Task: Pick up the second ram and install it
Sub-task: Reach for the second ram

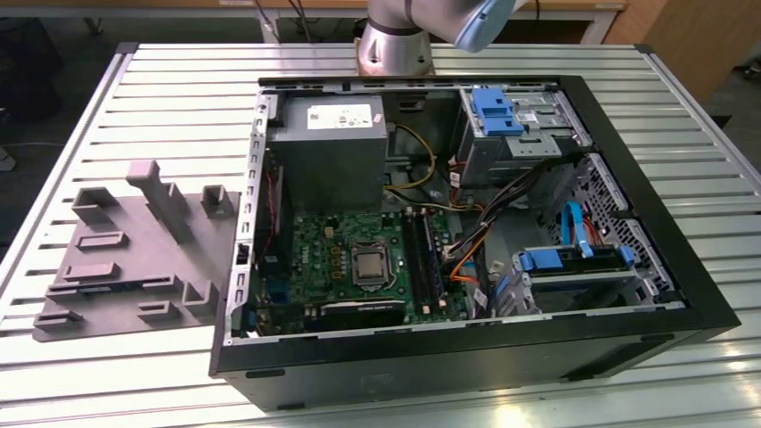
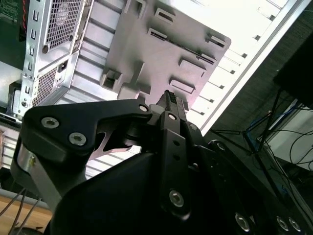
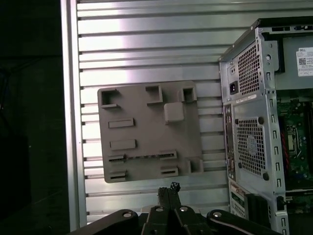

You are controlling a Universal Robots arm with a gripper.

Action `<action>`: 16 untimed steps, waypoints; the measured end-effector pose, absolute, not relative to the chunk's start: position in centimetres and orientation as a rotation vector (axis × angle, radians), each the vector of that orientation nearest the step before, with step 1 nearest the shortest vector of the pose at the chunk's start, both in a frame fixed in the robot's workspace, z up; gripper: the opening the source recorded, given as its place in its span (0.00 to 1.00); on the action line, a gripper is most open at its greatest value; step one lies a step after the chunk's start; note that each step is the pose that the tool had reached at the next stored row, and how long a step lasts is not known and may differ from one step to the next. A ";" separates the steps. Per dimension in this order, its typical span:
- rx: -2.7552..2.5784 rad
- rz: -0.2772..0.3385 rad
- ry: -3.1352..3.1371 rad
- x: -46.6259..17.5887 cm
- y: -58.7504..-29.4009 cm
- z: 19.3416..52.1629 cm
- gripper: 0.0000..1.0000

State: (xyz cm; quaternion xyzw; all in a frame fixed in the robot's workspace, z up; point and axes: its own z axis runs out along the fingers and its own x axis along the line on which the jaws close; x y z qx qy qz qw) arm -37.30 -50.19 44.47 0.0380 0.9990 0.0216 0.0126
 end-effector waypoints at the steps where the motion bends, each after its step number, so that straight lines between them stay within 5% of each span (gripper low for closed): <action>1: 0.118 0.067 3.113 -37.3 -50.2 44.3 0.11; 16: 0.118 0.067 3.113 -37.3 -50.8 41.6 0.11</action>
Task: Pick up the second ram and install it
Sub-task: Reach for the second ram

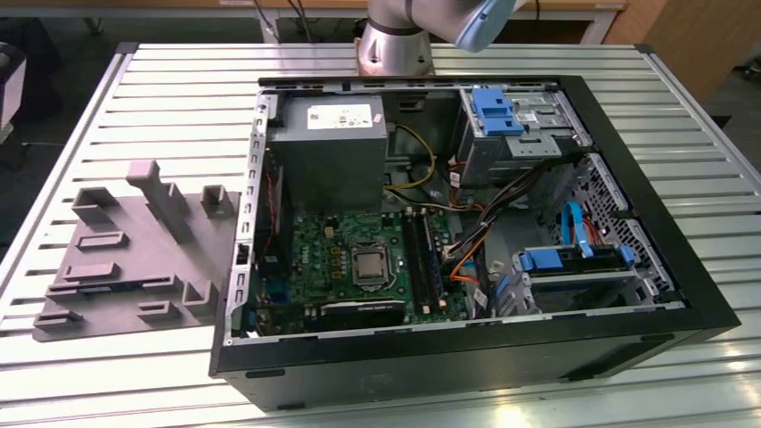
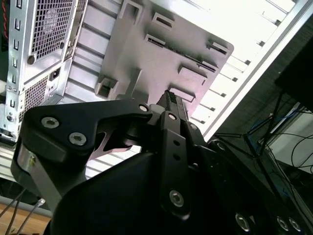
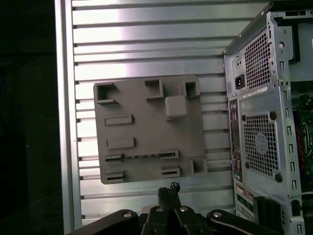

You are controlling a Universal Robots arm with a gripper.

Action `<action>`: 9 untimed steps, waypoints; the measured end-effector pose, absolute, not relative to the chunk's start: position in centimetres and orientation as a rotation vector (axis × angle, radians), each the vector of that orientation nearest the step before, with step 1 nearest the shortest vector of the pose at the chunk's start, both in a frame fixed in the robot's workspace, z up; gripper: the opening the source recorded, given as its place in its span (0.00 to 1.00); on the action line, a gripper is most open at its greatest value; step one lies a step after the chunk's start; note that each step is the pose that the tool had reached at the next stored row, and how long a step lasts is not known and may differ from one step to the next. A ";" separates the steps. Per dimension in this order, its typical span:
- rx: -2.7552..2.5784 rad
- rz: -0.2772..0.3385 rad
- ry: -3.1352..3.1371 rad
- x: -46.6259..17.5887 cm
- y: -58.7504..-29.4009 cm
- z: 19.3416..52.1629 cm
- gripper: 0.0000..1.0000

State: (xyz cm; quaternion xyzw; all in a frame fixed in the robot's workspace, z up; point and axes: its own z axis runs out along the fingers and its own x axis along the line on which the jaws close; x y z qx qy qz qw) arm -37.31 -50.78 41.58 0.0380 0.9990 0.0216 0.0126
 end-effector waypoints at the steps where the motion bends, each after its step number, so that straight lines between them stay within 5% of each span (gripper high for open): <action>1: 0.118 0.067 3.113 -37.3 -50.8 41.4 0.11; 9: 0.118 0.067 3.114 -37.3 -51.0 39.9 0.11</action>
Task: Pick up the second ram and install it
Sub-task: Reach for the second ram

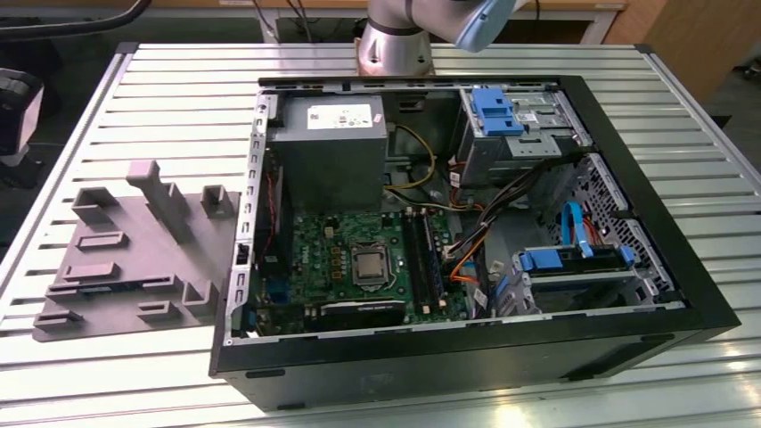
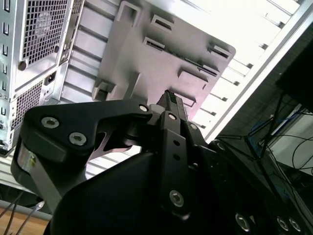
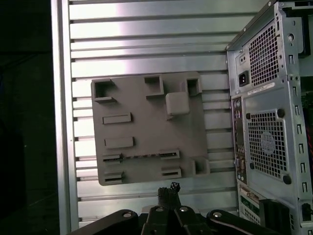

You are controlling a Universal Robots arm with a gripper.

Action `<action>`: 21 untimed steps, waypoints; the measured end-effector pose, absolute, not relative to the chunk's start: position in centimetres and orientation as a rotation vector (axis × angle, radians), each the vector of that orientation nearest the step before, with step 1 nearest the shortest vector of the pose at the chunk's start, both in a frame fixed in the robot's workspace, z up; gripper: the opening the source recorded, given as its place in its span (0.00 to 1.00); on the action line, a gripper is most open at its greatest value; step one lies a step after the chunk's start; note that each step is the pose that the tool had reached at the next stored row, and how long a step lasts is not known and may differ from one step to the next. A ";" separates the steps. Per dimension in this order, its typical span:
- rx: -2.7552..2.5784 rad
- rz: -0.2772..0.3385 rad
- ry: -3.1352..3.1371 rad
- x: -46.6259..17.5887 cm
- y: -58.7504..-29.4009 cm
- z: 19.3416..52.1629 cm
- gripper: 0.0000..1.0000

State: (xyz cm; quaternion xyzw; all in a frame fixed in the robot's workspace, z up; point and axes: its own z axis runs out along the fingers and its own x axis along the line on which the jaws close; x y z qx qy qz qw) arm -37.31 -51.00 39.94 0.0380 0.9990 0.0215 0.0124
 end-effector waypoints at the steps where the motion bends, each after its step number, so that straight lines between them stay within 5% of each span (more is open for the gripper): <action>1: 0.118 0.067 3.114 -37.3 -51.0 39.8 0.11; 21: 0.118 0.067 3.114 -40.2 -48.7 36.1 0.11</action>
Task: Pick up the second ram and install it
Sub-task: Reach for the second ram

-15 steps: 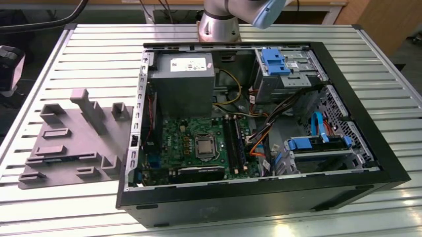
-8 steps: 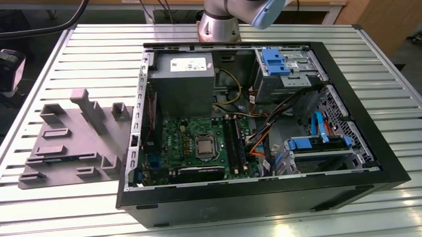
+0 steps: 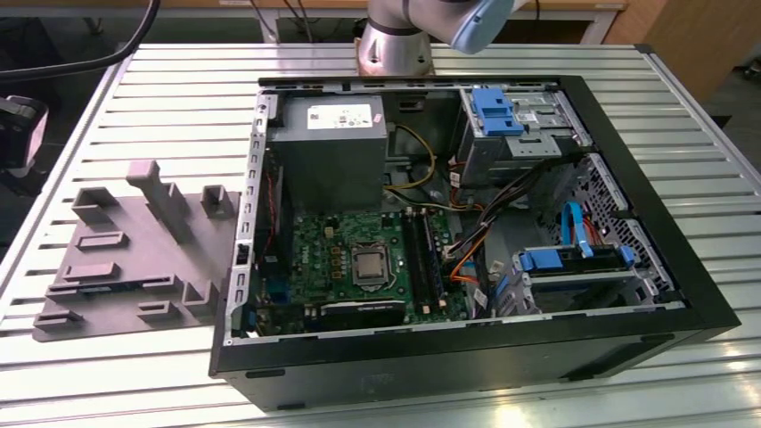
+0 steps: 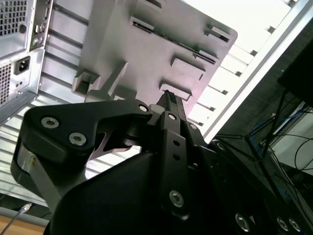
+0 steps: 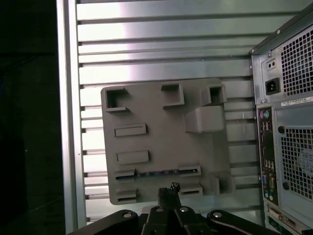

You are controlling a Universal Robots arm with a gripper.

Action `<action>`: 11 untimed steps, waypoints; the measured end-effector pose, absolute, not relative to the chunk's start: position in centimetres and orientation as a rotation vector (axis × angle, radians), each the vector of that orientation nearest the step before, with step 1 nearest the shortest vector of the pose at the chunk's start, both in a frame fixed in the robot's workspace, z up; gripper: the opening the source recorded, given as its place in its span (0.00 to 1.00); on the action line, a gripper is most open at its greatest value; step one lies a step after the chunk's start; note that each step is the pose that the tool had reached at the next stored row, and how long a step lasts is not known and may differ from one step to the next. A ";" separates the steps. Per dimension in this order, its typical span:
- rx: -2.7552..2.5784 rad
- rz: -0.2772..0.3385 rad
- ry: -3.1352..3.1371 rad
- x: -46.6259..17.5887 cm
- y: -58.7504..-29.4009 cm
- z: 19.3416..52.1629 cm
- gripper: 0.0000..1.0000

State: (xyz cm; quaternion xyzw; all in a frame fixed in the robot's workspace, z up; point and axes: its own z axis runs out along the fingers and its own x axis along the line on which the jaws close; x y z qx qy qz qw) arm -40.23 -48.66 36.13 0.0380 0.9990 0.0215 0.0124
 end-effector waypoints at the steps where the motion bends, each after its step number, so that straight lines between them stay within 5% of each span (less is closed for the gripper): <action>1: 0.118 0.067 3.114 -40.3 -48.7 35.9 0.11; 11: 0.118 0.067 3.114 -40.6 -48.7 34.1 0.11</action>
